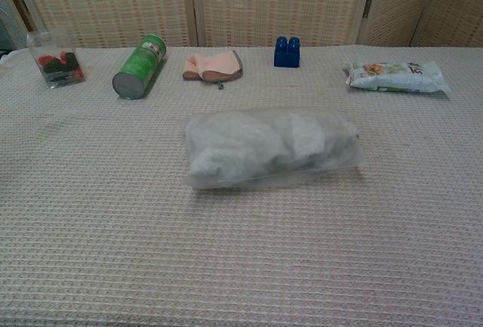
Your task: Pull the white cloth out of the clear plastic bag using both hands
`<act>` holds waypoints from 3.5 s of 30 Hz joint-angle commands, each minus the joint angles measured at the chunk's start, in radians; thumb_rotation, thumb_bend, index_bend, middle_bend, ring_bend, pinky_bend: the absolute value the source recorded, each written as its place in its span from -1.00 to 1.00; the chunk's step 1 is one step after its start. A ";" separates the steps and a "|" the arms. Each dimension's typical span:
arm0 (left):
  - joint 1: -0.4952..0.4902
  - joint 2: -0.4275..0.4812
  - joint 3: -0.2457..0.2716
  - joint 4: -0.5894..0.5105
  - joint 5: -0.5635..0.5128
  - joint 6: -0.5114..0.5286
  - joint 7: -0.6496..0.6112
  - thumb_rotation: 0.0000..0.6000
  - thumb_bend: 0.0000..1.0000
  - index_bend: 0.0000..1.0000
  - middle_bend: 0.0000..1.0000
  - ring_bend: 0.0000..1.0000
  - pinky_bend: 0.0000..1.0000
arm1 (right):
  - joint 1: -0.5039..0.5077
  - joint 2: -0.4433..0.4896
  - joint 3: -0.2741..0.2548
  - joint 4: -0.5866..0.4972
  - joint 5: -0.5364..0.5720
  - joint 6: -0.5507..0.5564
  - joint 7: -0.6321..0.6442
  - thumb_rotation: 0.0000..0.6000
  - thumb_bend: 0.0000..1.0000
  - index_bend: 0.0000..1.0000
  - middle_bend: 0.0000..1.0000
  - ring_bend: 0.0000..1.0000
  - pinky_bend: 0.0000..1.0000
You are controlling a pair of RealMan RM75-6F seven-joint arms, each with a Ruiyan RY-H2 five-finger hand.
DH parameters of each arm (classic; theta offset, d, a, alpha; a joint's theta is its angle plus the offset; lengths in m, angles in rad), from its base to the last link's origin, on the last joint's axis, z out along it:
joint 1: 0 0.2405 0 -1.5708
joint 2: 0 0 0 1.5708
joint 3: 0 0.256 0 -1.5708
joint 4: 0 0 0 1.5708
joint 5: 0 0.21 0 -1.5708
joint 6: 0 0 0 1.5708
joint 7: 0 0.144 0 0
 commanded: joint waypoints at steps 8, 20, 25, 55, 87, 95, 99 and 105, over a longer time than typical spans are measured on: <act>-0.003 -0.011 0.048 -0.004 0.095 0.013 -0.044 1.00 -0.68 -0.61 -0.63 -0.85 -0.56 | -0.007 -0.002 0.000 0.002 -0.030 -0.004 0.000 1.00 -0.91 -1.00 -1.00 -1.00 -1.00; -0.066 -0.306 0.025 0.175 0.237 0.058 -0.102 1.00 -0.65 -0.08 0.91 0.64 0.59 | 0.002 -0.035 0.012 0.008 -0.030 -0.042 -0.036 1.00 -0.91 -1.00 -1.00 -1.00 -1.00; -0.110 -0.407 0.008 0.263 0.236 0.020 -0.092 1.00 -0.62 0.00 1.00 1.00 0.97 | 0.007 -0.044 0.019 0.011 -0.012 -0.062 -0.049 1.00 -0.91 -1.00 -1.00 -1.00 -1.00; -0.318 -0.940 -0.099 0.868 0.157 0.034 -0.094 1.00 -0.47 -0.01 1.00 1.00 1.00 | 0.013 -0.013 0.038 -0.001 0.054 -0.125 -0.027 1.00 -0.91 -1.00 -1.00 -1.00 -1.00; -0.416 -1.078 -0.077 1.113 0.069 0.044 -0.236 1.00 0.34 0.39 1.00 1.00 1.00 | 0.040 -0.021 0.051 0.000 0.137 -0.209 -0.073 1.00 -0.91 -1.00 -1.00 -1.00 -1.00; -0.405 -1.036 -0.056 1.069 0.068 0.066 -0.243 1.00 0.36 0.41 1.00 1.00 1.00 | 0.076 -0.054 0.071 0.044 0.150 -0.254 -0.043 1.00 -0.91 -1.00 -1.00 -1.00 -1.00; -0.395 -1.002 -0.045 1.021 0.072 0.084 -0.230 1.00 0.36 0.42 1.00 1.00 1.00 | 0.147 -0.098 0.106 0.113 0.139 -0.324 0.026 1.00 -0.87 -1.00 -1.00 -1.00 -1.00; -0.393 -0.960 -0.041 0.948 0.071 0.089 -0.192 1.00 0.36 0.43 1.00 1.00 1.00 | 0.252 -0.190 0.162 0.228 0.110 -0.383 0.122 1.00 -0.63 -0.58 -1.00 -1.00 -1.00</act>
